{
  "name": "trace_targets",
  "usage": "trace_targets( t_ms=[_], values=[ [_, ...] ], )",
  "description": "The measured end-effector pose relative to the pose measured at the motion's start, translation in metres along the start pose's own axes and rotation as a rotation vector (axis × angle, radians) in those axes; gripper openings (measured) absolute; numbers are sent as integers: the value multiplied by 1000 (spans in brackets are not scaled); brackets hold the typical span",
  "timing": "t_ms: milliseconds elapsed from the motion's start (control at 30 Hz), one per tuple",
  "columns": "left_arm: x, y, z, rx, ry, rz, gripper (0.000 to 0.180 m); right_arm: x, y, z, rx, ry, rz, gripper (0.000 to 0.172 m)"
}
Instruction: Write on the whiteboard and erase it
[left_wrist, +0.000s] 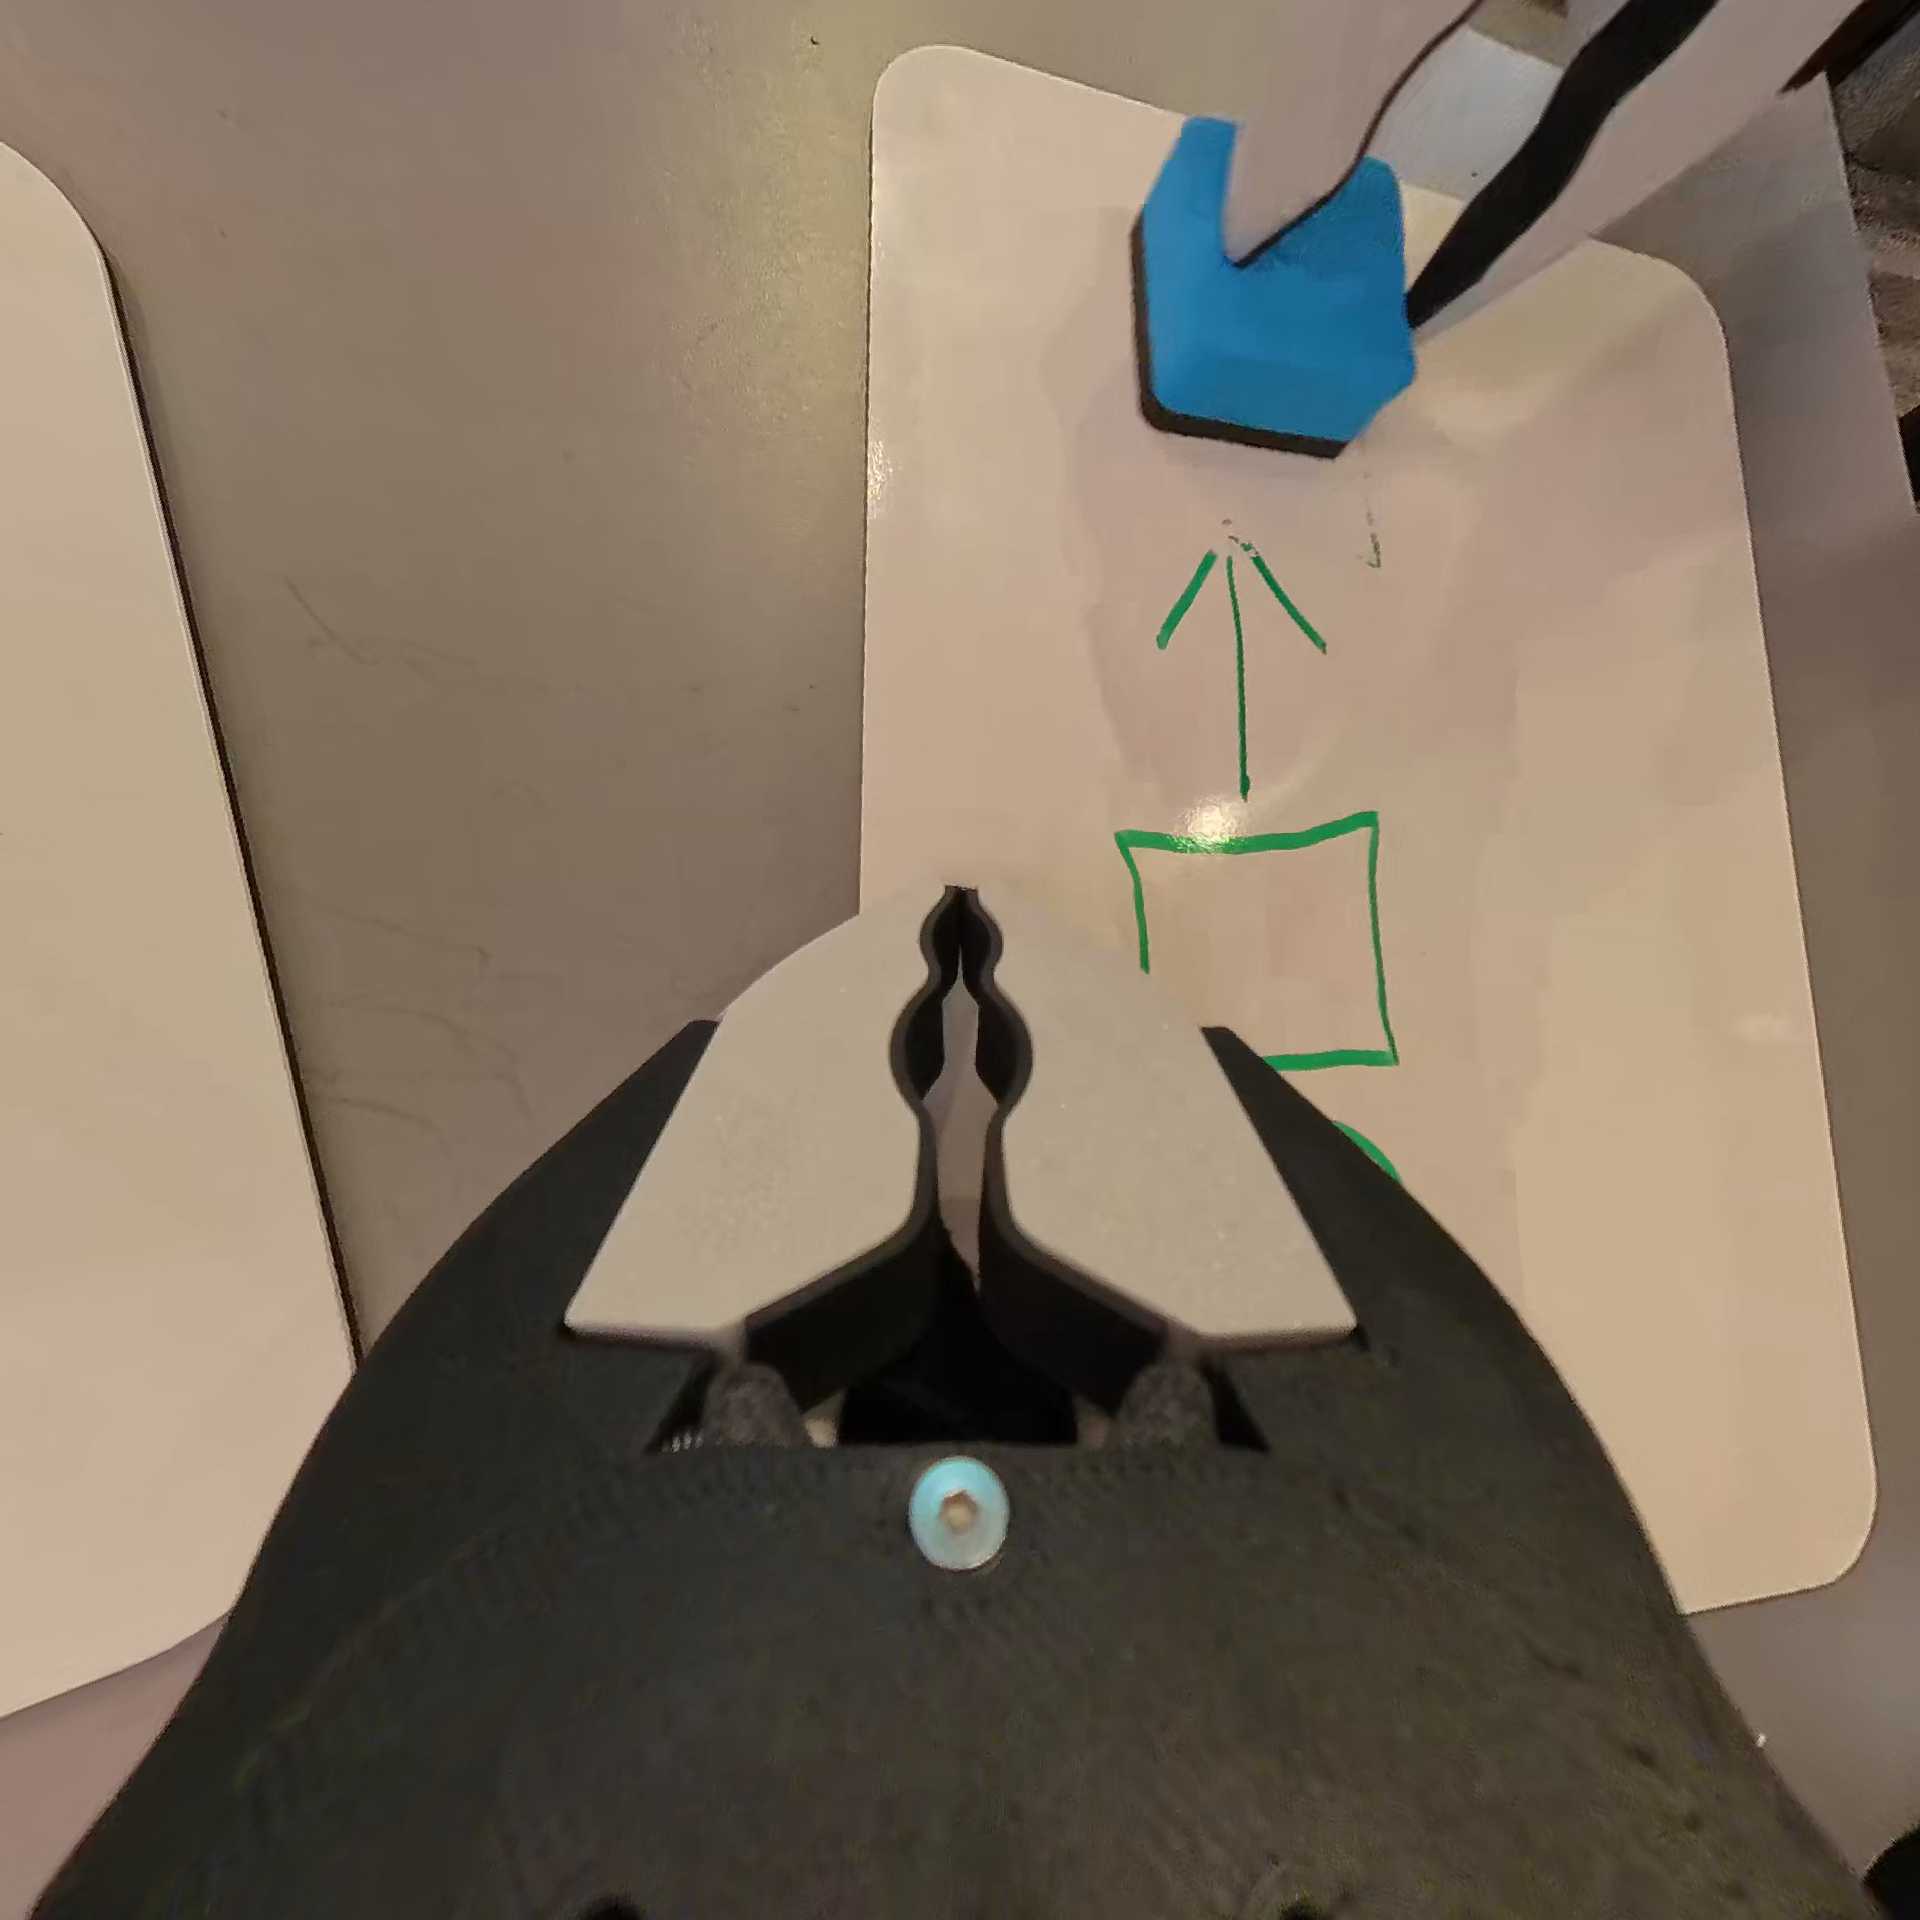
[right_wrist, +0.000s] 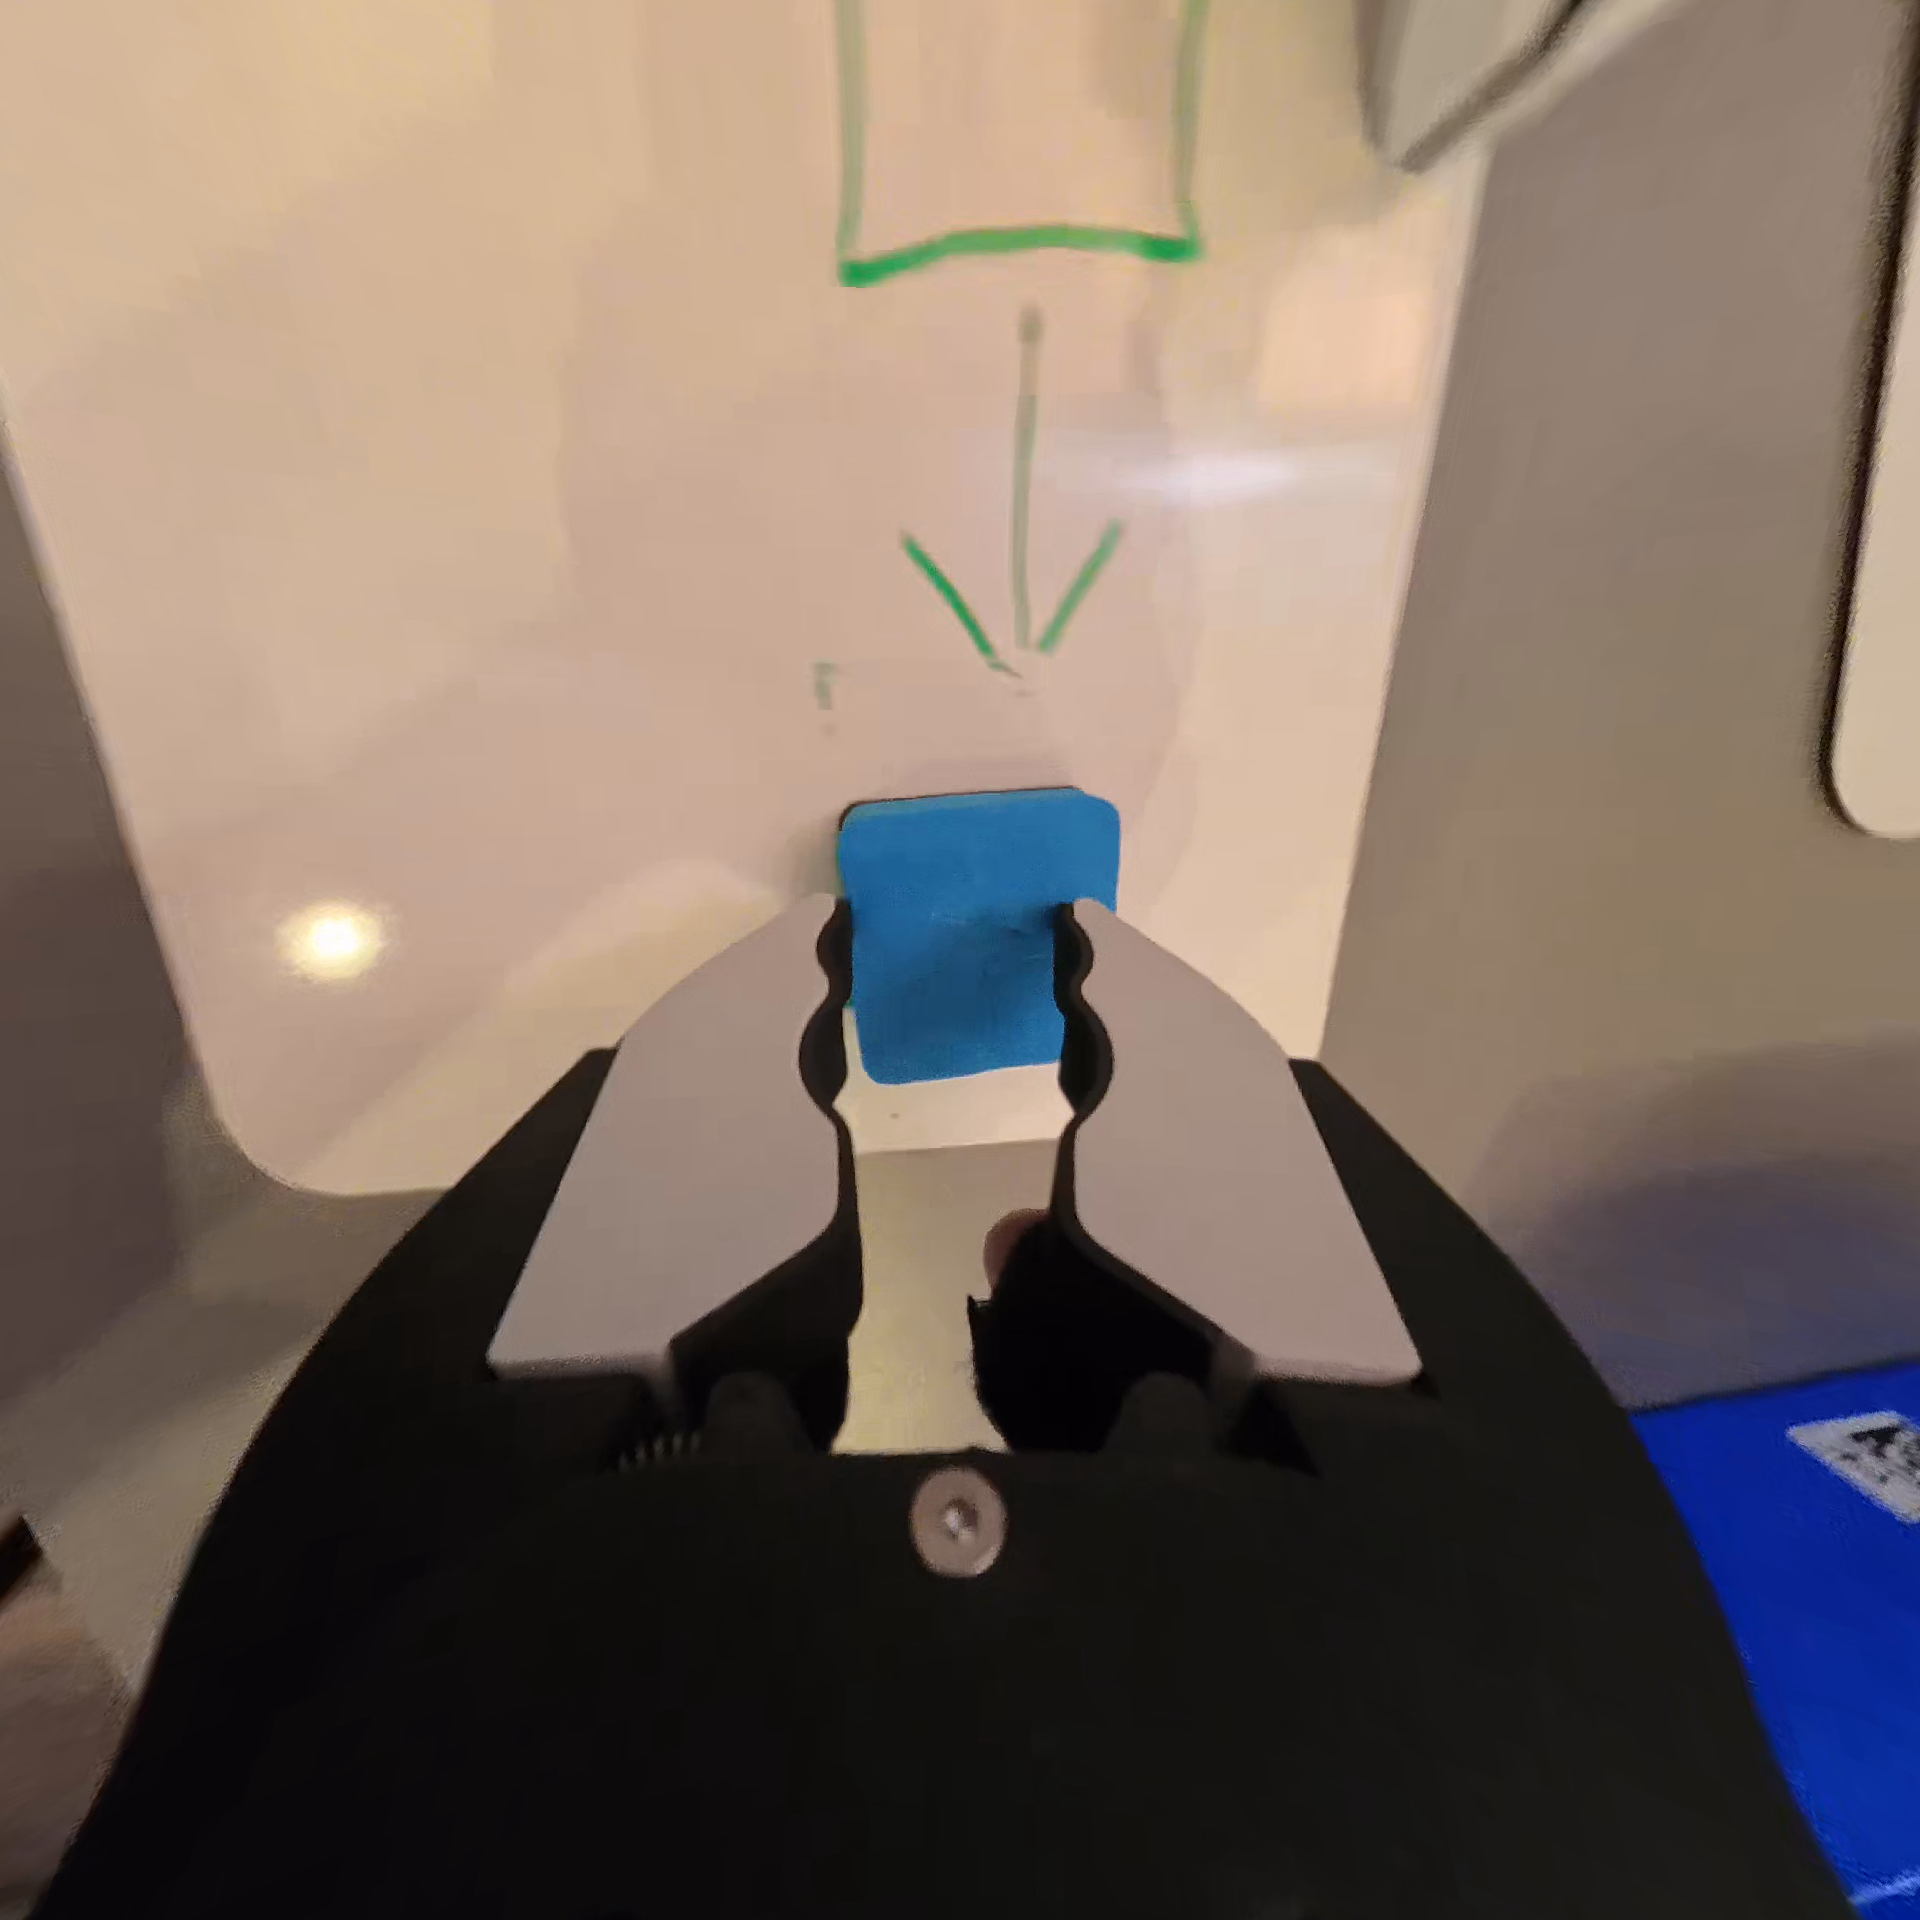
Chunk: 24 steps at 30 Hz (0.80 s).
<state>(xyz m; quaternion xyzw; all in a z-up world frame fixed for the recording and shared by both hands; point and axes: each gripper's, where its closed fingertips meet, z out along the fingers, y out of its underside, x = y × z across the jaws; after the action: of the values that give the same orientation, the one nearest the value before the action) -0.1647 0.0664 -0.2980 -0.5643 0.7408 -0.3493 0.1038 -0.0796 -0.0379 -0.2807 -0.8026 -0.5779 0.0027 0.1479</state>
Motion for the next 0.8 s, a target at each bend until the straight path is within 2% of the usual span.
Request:
trace_targets(
  t_ms=[67,133,200,267,367,467,533,633,700,767,800],
  values=[
    [0,0,0,-1,2,0,0,7,-10,4,31,16,26,38],
    [0,-1,1,6,5,-5,0,-6,-25,5,48,-10,-38,38],
    [0,0,1,8,5,-7,0,-13,-13,1,16,-37,-42,38],
    [0,0,1,4,4,-5,0,2,-1,1,0,7,29,39],
    [0,-1,1,10,11,-10,1,-9,-27,5,56,-11,-30,39],
    [0,0,1,14,12,-14,1,-17,-10,-1,9,-41,-19,39],
    [0,-1,1,19,21,-23,1,-2,-5,1,17,-4,46,39],
    [1,0,1,23,23,-28,1,-11,-37,8,81,-1,-19,39],
    [3,0,1,26,22,-42,1,-20,-24,3,44,-33,-21,39],
    [3,-1,1,29,20,-52,1,-8,-3,0,9,-10,55,39],
    [3,-1,1,30,25,-58,1,-3,-4,1,18,2,78,39]
  ],
)
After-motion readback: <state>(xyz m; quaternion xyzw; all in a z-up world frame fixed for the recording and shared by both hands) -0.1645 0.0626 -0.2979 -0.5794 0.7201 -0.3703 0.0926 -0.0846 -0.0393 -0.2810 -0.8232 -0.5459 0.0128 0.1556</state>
